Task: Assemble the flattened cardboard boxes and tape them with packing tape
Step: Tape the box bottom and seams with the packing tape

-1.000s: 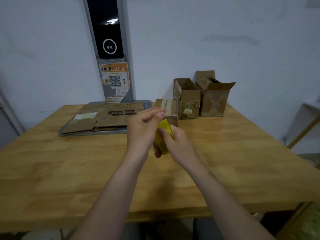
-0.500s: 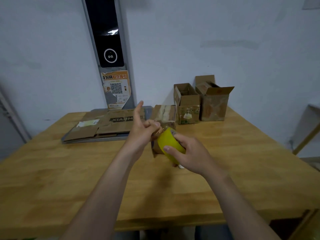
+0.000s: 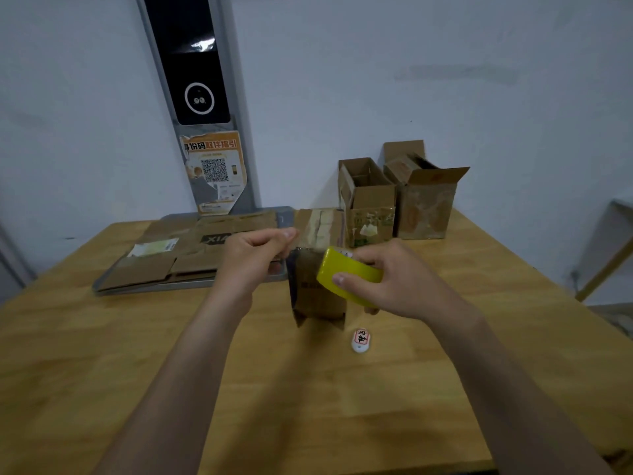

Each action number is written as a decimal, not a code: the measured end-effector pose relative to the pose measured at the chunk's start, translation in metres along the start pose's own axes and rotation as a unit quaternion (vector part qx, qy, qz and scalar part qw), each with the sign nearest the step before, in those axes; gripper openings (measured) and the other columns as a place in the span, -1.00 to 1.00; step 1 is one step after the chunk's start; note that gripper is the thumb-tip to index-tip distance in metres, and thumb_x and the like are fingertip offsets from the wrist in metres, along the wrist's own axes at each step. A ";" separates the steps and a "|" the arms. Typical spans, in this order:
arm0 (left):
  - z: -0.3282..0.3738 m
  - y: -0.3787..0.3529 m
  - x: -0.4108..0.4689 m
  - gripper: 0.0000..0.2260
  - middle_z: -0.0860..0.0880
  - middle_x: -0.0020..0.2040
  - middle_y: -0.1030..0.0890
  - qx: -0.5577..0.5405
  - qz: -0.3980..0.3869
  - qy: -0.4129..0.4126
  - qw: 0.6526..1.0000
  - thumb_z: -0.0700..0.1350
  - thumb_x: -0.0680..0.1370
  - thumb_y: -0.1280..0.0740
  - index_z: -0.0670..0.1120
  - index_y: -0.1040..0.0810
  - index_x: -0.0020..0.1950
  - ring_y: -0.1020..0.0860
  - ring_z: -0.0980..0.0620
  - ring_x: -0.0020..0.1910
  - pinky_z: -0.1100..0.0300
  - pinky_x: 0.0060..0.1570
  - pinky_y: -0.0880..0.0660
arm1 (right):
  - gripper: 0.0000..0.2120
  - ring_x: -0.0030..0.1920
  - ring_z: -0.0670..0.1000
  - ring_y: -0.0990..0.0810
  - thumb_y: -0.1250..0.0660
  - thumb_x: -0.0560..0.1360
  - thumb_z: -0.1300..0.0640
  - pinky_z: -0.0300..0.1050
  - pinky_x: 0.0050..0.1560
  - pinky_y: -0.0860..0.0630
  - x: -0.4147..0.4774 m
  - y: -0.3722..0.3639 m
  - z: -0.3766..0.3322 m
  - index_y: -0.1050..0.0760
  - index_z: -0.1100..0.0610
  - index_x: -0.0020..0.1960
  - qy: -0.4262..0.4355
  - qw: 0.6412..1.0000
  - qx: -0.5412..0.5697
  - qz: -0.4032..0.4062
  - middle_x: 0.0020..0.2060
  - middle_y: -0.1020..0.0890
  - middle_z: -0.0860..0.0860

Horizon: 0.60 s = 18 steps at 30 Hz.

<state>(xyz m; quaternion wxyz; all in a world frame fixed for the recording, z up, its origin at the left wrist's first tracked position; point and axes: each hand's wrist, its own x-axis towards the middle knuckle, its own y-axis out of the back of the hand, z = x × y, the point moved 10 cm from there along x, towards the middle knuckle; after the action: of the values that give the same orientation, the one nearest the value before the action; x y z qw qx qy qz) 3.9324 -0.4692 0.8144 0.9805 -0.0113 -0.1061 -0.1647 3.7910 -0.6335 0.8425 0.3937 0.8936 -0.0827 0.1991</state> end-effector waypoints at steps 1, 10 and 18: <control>-0.001 0.004 0.001 -0.92 0.09 -0.16 -0.74 -0.006 0.018 -0.001 1.000 0.04 0.52 -0.50 0.10 -0.79 -0.05 -0.64 0.09 -0.10 0.19 -0.17 -0.58 | -0.69 -0.45 -0.05 -0.68 -0.41 0.55 -0.17 -0.09 -0.50 -0.56 0.004 0.005 0.005 -0.57 0.01 -0.25 -0.015 1.000 0.001 0.011 -0.37 -0.66 0.00; -0.036 0.022 0.015 -0.92 0.22 -0.18 -0.72 -0.036 0.095 0.029 0.994 0.03 0.54 -0.49 0.11 -0.78 -0.04 -0.60 0.15 -0.07 0.17 -0.11 -0.53 | -0.39 -0.52 -0.02 -0.51 -0.20 0.57 -0.32 -0.01 -0.39 -0.46 0.027 0.045 0.035 -0.50 0.13 -0.41 -0.004 0.976 -0.201 0.078 -0.59 -0.48 0.06; -0.058 0.025 0.030 -0.87 0.20 -0.35 -0.63 -0.061 0.100 0.055 0.992 0.03 0.54 -0.48 0.06 -0.76 0.04 -0.53 0.07 -0.13 0.09 -0.04 -0.54 | -0.42 -0.58 -0.05 -0.32 -0.22 0.65 -0.17 -0.18 -0.44 -0.16 0.044 0.051 0.053 -0.30 -0.04 -0.52 -0.008 0.951 -0.282 0.126 -0.63 -0.35 -0.06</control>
<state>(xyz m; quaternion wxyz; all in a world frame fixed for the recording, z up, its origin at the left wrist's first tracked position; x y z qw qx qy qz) 3.9796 -0.4587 0.7641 0.9939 -0.0732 -0.0405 -0.0722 3.8306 -0.7060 0.8628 0.6010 0.7299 -0.2504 0.2084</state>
